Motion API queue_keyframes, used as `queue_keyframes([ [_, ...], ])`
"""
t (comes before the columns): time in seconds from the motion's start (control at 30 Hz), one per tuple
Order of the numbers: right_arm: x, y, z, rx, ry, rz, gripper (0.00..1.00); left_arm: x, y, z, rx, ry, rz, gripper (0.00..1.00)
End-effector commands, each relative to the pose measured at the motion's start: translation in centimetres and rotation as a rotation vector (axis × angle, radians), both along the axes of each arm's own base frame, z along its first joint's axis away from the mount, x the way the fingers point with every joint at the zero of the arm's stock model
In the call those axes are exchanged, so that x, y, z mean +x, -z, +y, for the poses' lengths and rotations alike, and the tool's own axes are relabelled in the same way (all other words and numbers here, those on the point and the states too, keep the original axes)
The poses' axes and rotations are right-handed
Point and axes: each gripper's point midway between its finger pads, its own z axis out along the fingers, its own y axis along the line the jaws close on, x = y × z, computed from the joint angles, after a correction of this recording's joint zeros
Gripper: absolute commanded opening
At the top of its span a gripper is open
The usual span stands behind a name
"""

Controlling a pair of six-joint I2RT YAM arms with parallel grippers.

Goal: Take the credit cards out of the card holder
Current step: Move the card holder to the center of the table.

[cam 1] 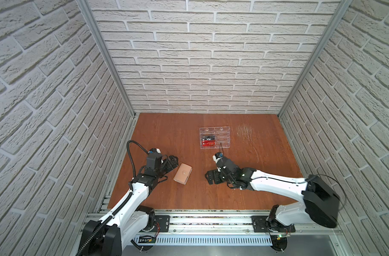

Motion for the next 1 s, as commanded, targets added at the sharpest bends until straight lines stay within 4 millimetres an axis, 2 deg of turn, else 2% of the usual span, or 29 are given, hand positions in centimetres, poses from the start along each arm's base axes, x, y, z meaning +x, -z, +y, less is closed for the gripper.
queue_keyframes([
  [0.0, 1.4, -1.7, 5.2, 0.139, -0.011, -0.046, 0.94, -0.9, 0.7, -1.2, -0.079, 0.034, 0.027, 0.98],
  [0.1, 1.7, -1.0, 7.7, 0.169, -0.022, -0.027, 0.93, -1.3, 1.1, -1.7, -0.114, 0.052, 0.031, 0.98],
  [0.27, 2.4, 0.2, 9.9, 0.213, -0.009, 0.013, 0.89, -1.7, 1.5, -2.5, -0.187, 0.070, 0.040, 0.98],
  [0.5, 2.9, 1.8, 10.5, 0.221, 0.024, 0.034, 0.84, -1.7, 2.5, -3.1, -0.241, 0.083, 0.064, 0.98],
  [0.77, 4.0, 2.6, 11.4, 0.245, 0.052, 0.058, 0.73, -1.4, 2.0, -3.0, -0.266, 0.074, 0.060, 0.98],
  [0.9, 4.9, 3.6, 11.2, 0.275, 0.087, 0.092, 0.61, -1.6, 2.2, -3.1, -0.274, 0.079, 0.068, 0.98],
  [0.97, 5.4, 3.4, 11.1, 0.311, 0.100, 0.099, 0.52, -1.5, 2.3, -3.1, -0.281, 0.077, 0.069, 0.98],
])
